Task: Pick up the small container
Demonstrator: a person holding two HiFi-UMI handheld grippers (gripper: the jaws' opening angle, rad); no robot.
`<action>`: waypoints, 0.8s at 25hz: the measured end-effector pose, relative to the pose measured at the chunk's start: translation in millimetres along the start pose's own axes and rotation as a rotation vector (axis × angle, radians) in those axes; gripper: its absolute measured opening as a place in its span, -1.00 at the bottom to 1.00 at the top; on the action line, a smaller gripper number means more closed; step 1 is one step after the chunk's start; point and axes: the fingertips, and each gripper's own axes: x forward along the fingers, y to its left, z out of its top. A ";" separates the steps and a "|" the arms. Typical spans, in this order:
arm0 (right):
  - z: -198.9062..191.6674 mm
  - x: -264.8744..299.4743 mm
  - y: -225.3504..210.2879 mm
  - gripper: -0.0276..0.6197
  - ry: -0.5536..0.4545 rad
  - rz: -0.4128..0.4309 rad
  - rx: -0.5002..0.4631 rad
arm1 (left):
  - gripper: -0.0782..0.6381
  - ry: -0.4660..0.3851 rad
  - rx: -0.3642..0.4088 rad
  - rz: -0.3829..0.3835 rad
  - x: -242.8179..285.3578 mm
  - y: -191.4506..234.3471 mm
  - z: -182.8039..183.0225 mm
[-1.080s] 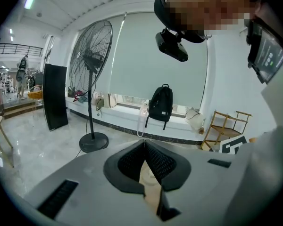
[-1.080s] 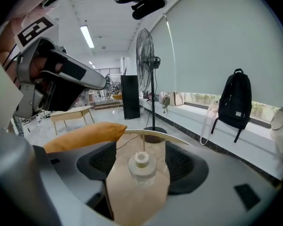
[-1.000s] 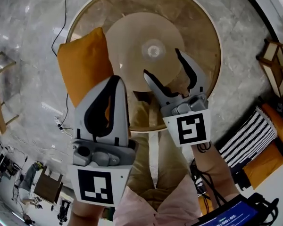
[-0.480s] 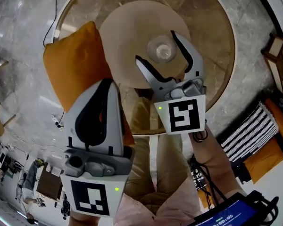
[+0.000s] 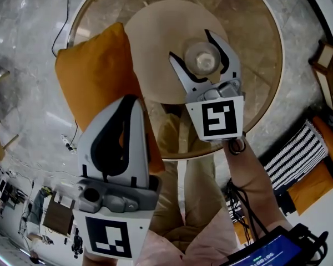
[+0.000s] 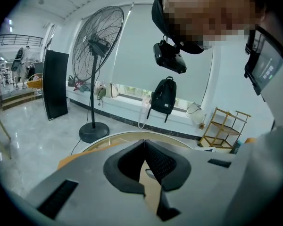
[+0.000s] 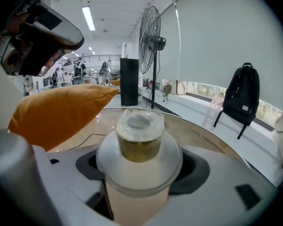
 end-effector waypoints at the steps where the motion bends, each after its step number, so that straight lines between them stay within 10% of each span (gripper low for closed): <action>1: 0.4 0.0 -0.3 0.13 0.003 0.002 -0.005 | -0.75 -0.004 0.002 0.003 -2.0 1.3 2.6; 20: 104.0 -76.4 -14.0 0.13 -0.147 0.012 0.041 | -0.75 -0.097 0.058 0.065 -52.5 -18.8 59.7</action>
